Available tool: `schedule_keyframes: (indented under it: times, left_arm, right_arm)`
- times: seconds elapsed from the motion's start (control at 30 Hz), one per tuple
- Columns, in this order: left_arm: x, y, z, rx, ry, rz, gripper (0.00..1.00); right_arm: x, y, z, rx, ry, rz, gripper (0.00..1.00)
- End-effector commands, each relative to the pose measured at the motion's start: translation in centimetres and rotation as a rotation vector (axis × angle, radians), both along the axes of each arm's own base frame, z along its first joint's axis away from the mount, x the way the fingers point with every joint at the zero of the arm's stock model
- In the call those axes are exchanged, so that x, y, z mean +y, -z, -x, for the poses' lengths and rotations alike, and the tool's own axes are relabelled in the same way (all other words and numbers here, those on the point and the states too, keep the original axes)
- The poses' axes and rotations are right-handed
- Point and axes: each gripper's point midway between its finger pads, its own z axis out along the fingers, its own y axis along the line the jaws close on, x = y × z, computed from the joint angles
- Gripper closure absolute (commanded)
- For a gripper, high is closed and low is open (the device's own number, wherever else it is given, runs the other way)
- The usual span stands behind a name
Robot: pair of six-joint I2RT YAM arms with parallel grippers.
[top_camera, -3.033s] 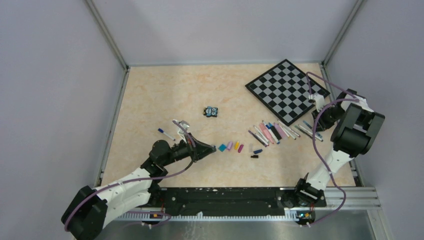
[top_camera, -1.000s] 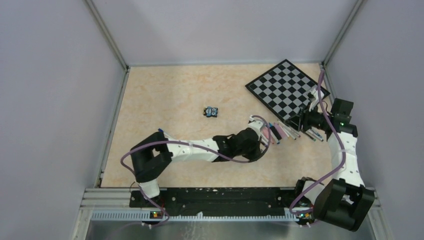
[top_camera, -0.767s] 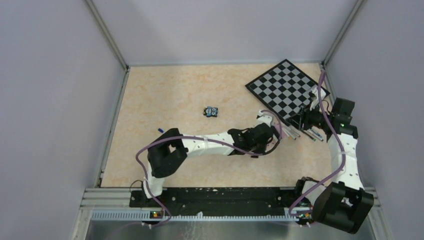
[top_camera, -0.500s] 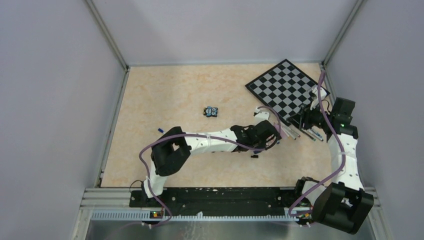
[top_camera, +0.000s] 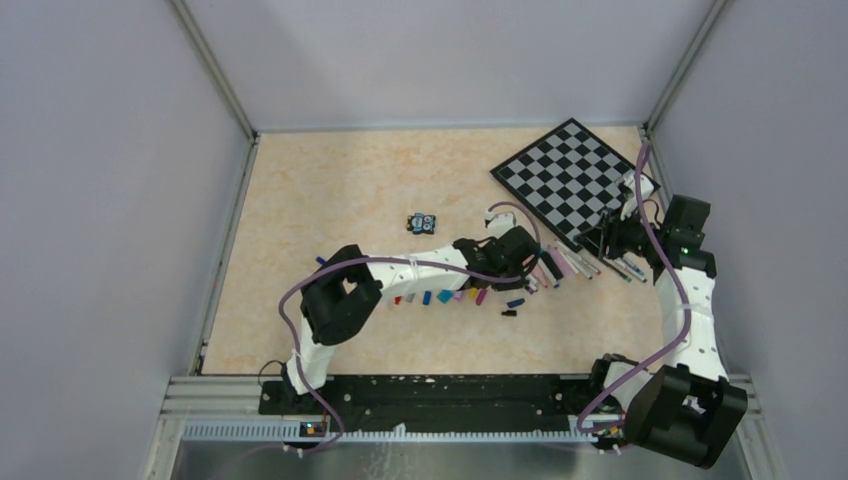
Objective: Open the pen caps
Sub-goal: Place the pen cap at the center of the board.
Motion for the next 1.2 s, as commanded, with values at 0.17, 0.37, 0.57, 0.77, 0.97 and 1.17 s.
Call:
schedule_keyframes:
  times: [0.17,0.37,0.57,0.77,0.97,1.17]
  left_arm:
    - [-0.1,0.6,-0.4,0.063,-0.036,0.088,0.94]
    - [0.2,1.3,-0.6,0.081,-0.055,0.093,0.91]
    - [0.7,1.7,-1.3,0.102,-0.07,0.112,0.86]
    - [0.7,1.3,-1.8,0.092,-0.067,0.124,0.81]
    - [0.8,-0.3,-2.3,0.066,-0.05,0.145,0.77]
    - [1.2,-2.7,-2.6,0.022,-0.031,0.166,0.75]
  right_arm:
    - [0.1,-1.0,-0.2,-0.048,0.001,0.01,0.62]
    - [0.1,-1.0,-0.2,-0.048,0.0,0.008,0.62]
    - [0.0,-0.9,-0.2,-0.046,0.0,0.01,0.62]
    - [0.0,-0.8,-0.3,-0.043,0.003,0.011,0.62]
    - [-0.1,-0.6,-0.3,-0.039,0.006,0.014,0.62]
    - [-0.2,-0.5,-0.3,-0.037,0.008,0.018,0.62]
